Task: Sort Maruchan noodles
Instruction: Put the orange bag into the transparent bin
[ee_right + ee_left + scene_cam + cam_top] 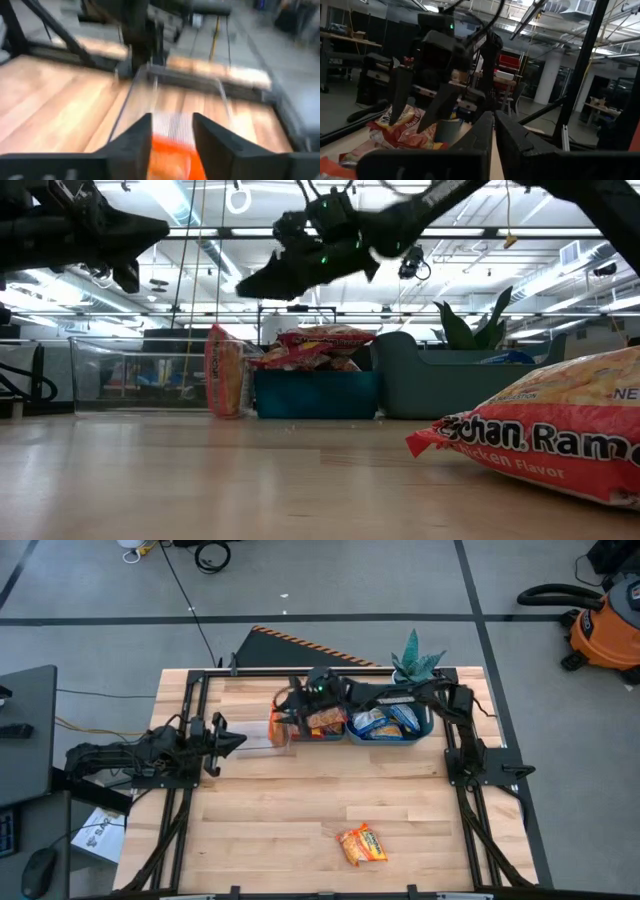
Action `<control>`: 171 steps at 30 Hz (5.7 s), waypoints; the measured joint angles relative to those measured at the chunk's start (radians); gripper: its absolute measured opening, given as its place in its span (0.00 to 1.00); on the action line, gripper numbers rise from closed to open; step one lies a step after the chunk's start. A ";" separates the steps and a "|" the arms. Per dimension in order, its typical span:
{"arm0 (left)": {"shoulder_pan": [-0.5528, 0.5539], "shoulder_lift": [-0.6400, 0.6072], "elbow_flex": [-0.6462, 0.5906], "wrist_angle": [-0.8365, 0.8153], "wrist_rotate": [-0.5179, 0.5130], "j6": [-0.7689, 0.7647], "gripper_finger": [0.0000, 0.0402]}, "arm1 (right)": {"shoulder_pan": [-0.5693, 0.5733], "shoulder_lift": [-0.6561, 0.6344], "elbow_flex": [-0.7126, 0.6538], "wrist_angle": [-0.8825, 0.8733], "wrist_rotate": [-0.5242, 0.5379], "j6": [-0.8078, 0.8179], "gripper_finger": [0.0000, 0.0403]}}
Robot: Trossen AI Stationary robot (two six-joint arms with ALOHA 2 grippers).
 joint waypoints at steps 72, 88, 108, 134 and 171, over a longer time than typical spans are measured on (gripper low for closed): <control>-0.527 1.993 1.199 -0.096 -0.144 -0.053 0.42 | 1.016 -0.630 -0.900 -0.104 1.162 0.845 0.47; -0.533 2.088 1.205 0.019 -0.194 -0.057 0.42 | 1.039 -0.476 -0.899 0.069 1.267 0.799 0.47; -0.531 2.089 1.202 0.061 -0.166 -0.061 0.39 | 1.041 -0.475 -0.898 0.078 1.189 0.788 0.47; -0.521 1.935 1.201 -0.020 -0.133 -0.055 0.01 | 1.041 -0.476 -0.898 0.077 1.220 0.778 0.47; -0.461 1.051 0.841 -1.000 -0.997 -0.357 0.00 | 1.042 -0.476 -0.898 0.108 1.238 0.759 0.47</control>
